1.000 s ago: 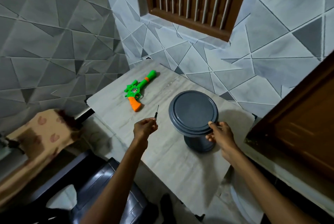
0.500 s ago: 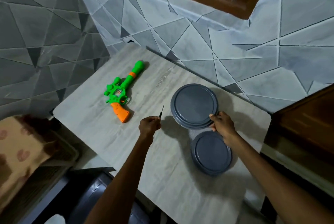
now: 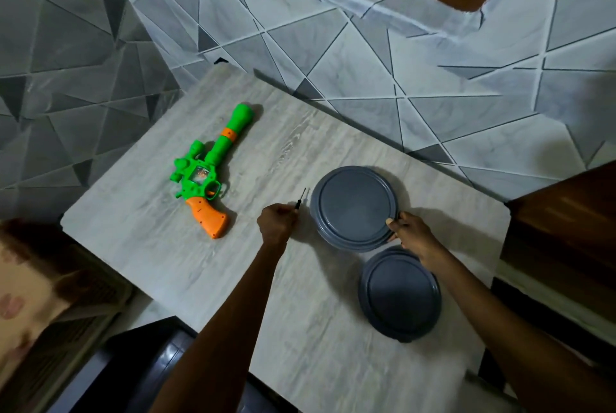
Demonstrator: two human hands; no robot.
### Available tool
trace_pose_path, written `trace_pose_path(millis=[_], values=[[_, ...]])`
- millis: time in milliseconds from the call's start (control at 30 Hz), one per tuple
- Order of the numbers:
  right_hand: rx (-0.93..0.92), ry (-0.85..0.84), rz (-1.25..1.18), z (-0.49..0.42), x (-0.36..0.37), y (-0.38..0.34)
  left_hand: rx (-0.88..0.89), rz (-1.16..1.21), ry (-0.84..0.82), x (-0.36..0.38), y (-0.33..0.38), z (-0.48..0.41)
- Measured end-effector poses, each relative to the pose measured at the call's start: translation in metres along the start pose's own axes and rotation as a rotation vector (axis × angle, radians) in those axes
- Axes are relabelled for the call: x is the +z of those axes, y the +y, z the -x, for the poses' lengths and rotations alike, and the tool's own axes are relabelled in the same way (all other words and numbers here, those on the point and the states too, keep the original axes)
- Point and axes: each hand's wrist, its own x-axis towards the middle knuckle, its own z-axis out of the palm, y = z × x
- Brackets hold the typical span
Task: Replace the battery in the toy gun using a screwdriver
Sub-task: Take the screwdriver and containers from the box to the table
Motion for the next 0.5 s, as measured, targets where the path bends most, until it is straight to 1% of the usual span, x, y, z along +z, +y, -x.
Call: trace_pose_path(millis=[100, 200, 333, 500], values=[[-0.012, 0.009, 0.05, -0.006, 0.0, 0.005, 0.045, -0.125, 0.034, 0.005, 0.005, 0.0], [-0.014, 0.022, 0.1, -0.006, 0.0, 0.004, 0.068, -0.199, 0.063, 0.008, 0.009, 0.001], [-0.01, 0.041, 0.122, -0.001, 0.001, -0.001, 0.093, -0.235, 0.097, 0.011, 0.009, 0.001], [0.007, 0.052, 0.089, 0.002, 0.004, -0.001, 0.118, -0.265, 0.076, 0.013, 0.006, -0.001]])
